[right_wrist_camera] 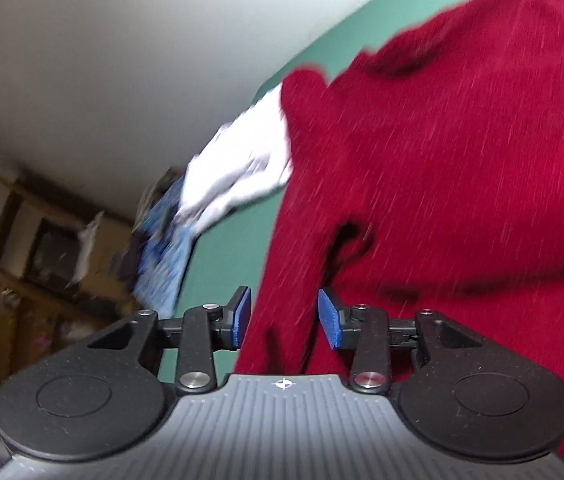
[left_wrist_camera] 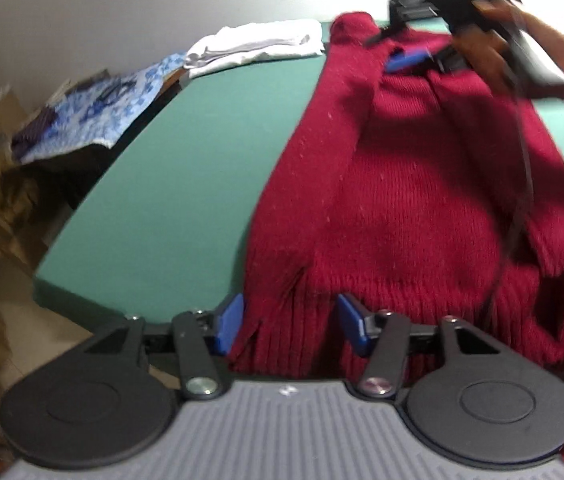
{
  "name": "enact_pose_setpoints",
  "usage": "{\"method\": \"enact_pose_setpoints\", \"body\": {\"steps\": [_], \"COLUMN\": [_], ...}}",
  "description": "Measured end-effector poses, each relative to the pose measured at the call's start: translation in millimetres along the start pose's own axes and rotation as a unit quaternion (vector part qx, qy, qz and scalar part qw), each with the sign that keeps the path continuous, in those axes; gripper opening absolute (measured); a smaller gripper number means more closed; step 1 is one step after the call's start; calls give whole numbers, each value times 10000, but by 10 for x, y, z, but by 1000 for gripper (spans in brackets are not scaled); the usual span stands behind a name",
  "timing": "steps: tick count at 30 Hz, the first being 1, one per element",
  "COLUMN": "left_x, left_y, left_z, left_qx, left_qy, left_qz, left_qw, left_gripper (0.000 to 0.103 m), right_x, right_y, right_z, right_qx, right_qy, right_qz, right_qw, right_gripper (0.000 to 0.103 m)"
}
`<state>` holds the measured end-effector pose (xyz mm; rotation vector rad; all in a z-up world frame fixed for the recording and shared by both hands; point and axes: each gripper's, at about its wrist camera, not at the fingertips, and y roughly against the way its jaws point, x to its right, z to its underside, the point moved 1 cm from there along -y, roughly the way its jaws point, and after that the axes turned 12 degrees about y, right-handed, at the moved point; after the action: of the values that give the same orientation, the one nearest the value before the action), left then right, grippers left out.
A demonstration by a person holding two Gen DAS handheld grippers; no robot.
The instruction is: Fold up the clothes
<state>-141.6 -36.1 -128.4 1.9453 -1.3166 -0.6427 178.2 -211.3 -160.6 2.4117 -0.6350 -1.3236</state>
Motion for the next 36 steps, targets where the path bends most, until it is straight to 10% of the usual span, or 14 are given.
{"method": "enact_pose_setpoints", "body": {"steps": [7,13,15,27,32,36], "left_x": [-218,-210,-177,73,50,56], "left_y": [-48,41,123,173,190,131], "left_z": [-175,-248,-239,95,-46,-222], "left_qx": [-148,-2,40,-470,-459,-268], "left_qy": [611,526,488,127,87,203], "left_qz": [125,4,89,748,953,1099], "left_qw": [9979,9986,9988,9960,9944,9934], "left_gripper": [6,4,4,11,30,43], "right_x": [-332,-507,-527,-505,-575,-545], "right_y": [-27,-267,-280,182,306,253], "right_z": [619,887,889,964,794,442], "right_qx": [-830,-1156,-1171,-1129,-718,-222], "right_qy": [193,242,284,1234,1677,1718], "right_qz": [-648,-732,-754,-38,176,569], "right_qw": [9943,9903,9898,9859,9831,9832], "right_gripper": [41,22,4,5,33,33]}}
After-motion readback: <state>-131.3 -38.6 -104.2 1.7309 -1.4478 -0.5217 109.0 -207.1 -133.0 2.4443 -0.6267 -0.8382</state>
